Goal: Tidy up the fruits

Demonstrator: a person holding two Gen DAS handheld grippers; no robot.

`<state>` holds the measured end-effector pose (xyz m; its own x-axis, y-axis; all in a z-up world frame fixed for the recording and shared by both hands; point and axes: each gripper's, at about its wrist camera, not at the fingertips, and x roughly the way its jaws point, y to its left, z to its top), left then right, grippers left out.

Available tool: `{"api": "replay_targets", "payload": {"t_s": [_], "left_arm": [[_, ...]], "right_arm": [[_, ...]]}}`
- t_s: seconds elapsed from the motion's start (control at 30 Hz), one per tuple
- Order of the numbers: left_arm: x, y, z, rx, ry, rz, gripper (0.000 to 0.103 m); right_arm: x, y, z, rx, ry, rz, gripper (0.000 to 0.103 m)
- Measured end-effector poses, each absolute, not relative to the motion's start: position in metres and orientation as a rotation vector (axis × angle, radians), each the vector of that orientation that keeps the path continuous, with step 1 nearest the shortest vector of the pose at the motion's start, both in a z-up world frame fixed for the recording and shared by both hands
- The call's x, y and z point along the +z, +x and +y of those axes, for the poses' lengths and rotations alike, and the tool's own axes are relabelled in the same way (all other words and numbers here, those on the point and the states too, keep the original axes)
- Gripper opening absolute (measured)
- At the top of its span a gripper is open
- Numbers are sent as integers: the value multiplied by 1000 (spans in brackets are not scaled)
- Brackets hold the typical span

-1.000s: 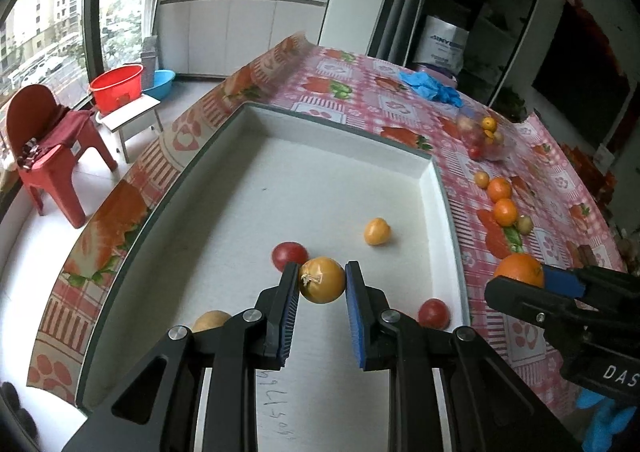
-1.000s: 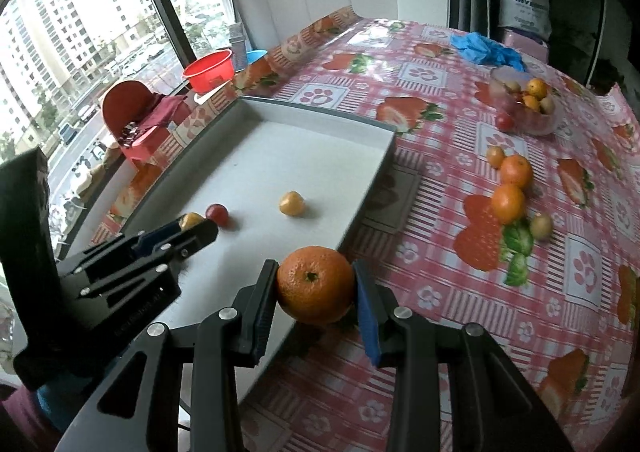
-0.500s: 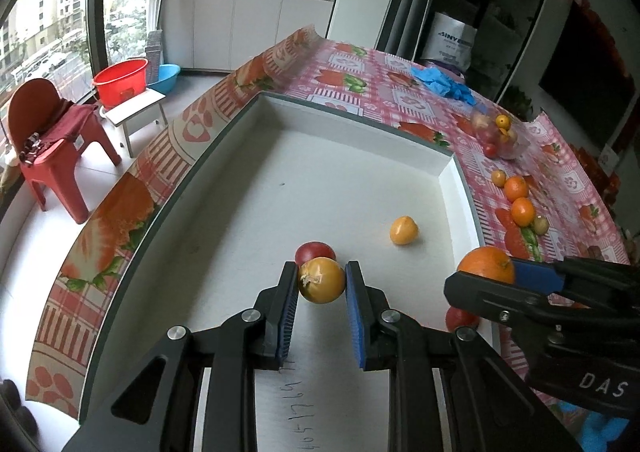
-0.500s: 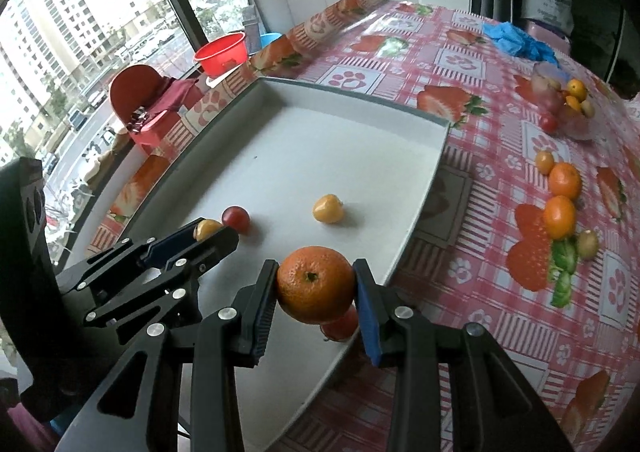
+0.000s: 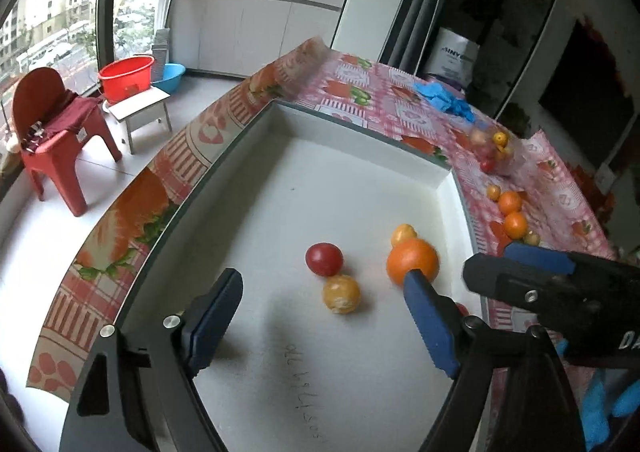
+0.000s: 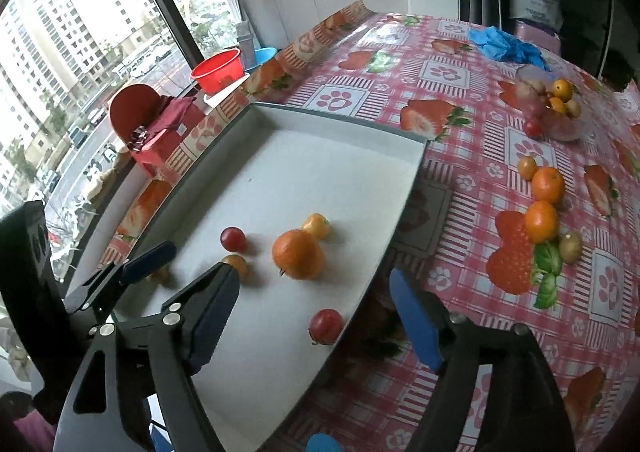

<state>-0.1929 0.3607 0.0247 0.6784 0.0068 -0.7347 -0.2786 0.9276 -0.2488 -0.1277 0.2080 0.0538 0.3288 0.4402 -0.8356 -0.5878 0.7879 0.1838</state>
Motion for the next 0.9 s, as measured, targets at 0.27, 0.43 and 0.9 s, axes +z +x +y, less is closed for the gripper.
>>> {"api": "replay_targets", "payload": {"t_s": [0.27, 0.43, 0.9], "left_arm": [[29, -192, 347, 164, -332, 844, 84], [38, -191, 335, 156, -309, 845, 84], [58, -180, 279, 106, -186, 872, 84]], "right_arm": [[53, -129, 183, 613, -191, 1029, 90], [52, -123, 150, 546, -150, 1034, 96], [36, -111, 55, 429, -12, 1061, 96]]}}
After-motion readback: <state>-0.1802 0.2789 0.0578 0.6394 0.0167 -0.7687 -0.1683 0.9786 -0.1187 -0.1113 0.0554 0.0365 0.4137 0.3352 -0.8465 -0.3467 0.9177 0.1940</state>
